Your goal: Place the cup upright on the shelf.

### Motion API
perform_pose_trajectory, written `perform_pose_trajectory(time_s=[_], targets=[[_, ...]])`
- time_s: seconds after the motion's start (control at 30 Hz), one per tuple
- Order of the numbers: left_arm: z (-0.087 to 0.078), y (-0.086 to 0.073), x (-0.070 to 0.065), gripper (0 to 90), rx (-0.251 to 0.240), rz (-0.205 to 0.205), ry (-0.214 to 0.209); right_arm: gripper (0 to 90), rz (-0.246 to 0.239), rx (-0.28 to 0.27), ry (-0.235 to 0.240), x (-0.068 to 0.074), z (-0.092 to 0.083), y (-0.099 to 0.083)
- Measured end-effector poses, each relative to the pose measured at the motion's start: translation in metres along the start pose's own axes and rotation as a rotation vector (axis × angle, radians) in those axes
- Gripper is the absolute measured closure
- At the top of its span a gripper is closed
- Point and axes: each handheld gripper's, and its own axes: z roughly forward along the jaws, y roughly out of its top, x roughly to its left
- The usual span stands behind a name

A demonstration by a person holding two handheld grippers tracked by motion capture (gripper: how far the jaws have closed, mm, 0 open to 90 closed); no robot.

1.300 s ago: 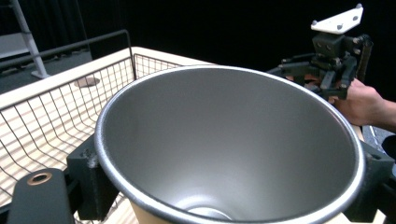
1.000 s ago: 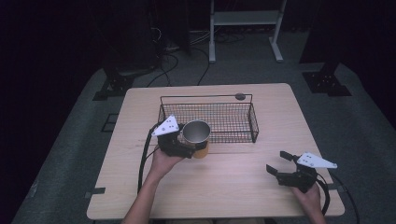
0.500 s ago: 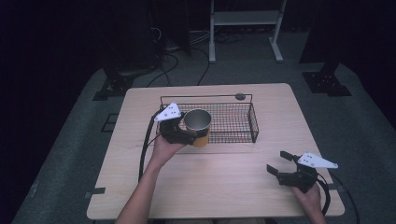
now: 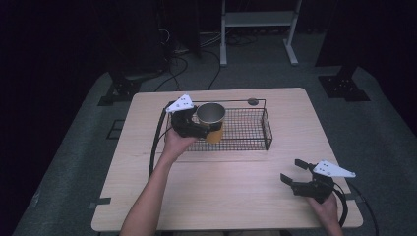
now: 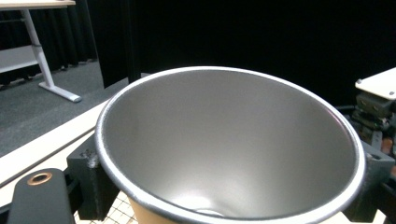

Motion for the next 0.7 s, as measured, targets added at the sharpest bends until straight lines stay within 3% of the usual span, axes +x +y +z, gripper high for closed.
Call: perform_pose_trajectory(time_s=[0.3,0.7], targets=[[0.011,0.008,0.016,12.3,0.012,-0.004,0.011,13.4,0.0,0.001,0.001,0.0,0.0,0.0],[0.022,0.007,0.038,12.3,-0.009,-0.05,-0.001,13.5,0.0,0.0,0.004,0.0,0.0,0.0]])
